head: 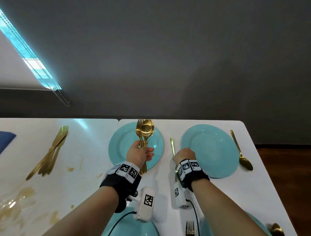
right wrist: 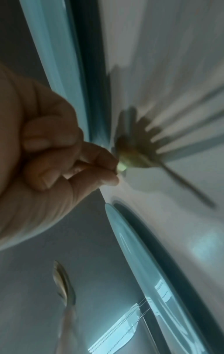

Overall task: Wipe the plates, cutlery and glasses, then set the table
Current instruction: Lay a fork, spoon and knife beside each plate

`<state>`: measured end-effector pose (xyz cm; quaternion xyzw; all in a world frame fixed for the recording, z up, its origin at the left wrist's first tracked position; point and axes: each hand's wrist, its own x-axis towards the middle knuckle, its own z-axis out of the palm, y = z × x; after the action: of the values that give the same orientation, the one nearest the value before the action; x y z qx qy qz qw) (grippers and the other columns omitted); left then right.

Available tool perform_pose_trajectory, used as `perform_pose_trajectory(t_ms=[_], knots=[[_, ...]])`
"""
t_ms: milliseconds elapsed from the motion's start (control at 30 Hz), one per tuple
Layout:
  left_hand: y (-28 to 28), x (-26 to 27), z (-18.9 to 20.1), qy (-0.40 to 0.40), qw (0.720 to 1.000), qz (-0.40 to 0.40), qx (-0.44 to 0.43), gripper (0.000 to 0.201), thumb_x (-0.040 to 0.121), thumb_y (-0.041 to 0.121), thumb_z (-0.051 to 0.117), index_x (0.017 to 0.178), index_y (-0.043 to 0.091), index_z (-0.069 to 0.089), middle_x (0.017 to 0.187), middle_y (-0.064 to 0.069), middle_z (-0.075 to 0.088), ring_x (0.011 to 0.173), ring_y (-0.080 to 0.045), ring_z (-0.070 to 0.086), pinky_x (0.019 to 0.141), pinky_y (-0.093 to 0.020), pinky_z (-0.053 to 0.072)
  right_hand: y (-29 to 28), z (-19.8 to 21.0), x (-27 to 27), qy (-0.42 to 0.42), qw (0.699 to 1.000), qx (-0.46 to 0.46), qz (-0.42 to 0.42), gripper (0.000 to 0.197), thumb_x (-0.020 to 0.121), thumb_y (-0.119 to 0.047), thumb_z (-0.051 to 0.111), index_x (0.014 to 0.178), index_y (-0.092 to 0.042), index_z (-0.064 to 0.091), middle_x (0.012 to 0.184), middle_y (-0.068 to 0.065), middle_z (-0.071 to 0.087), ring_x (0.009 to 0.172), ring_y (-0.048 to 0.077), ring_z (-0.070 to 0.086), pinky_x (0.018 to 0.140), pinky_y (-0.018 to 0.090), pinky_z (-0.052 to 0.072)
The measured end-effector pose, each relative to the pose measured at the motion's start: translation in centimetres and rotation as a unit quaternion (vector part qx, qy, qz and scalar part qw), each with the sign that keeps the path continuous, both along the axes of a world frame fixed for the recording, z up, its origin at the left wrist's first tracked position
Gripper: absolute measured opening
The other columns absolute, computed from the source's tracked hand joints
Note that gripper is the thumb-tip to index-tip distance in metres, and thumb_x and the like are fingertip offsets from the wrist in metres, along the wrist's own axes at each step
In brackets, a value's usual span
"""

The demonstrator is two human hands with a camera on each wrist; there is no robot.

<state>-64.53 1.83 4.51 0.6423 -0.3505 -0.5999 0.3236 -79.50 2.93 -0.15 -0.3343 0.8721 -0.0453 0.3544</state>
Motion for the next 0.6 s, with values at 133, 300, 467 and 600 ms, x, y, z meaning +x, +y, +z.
perform_pose_trajectory(t_ms=[133, 300, 467, 600], knots=[[0.1, 0.7, -0.5, -0.003, 1.0, 0.003, -0.001, 0.012, 0.096, 0.002, 0.042, 0.104, 0.005, 0.05, 0.079, -0.011, 0.062, 0.06, -0.019, 0.057, 0.062, -0.027, 0.052, -0.6, 0.2, 0.4, 0.02, 1.0, -0.019, 0.001, 0.009, 0.086, -0.008, 0.055, 0.083, -0.003, 0.062, 0.105, 0.012, 0.068, 0.097, 0.028, 0.065, 0.068, 0.027, 0.046], [0.2, 1.3, -0.8, -0.001, 1.0, 0.006, 0.004, 0.012, 0.096, 0.002, 0.043, 0.104, 0.006, 0.051, 0.081, -0.012, 0.064, 0.062, -0.02, 0.058, 0.064, -0.029, 0.052, -1.6, 0.5, 0.8, 0.066, 0.996, -0.043, 0.052, 0.018, 0.089, -0.009, 0.05, 0.1, -0.004, 0.064, 0.107, 0.012, 0.067, 0.098, 0.027, 0.064, 0.071, 0.029, 0.048], [0.5, 1.6, -0.7, 0.003, 1.0, 0.01, 0.004, 0.011, 0.096, 0.001, 0.043, 0.102, 0.006, 0.05, 0.079, -0.012, 0.063, 0.061, -0.02, 0.057, 0.062, -0.028, 0.051, -2.5, 1.0, 0.7, 0.118, 0.986, -0.059, 0.099, 0.023, 0.092, -0.008, 0.044, 0.103, -0.006, 0.064, 0.109, 0.011, 0.066, 0.1, 0.027, 0.064, 0.078, 0.031, 0.05], [0.7, 1.8, -0.9, 0.0, 1.0, 0.012, 0.006, 0.011, 0.096, 0.001, 0.043, 0.103, 0.006, 0.051, 0.079, -0.012, 0.063, 0.061, -0.02, 0.057, 0.061, -0.027, 0.051, -2.9, 1.1, 0.5, 0.139, 0.981, -0.064, 0.118, 0.025, 0.093, -0.008, 0.041, 0.105, -0.005, 0.063, 0.11, 0.011, 0.065, 0.101, 0.027, 0.063, 0.079, 0.032, 0.05]])
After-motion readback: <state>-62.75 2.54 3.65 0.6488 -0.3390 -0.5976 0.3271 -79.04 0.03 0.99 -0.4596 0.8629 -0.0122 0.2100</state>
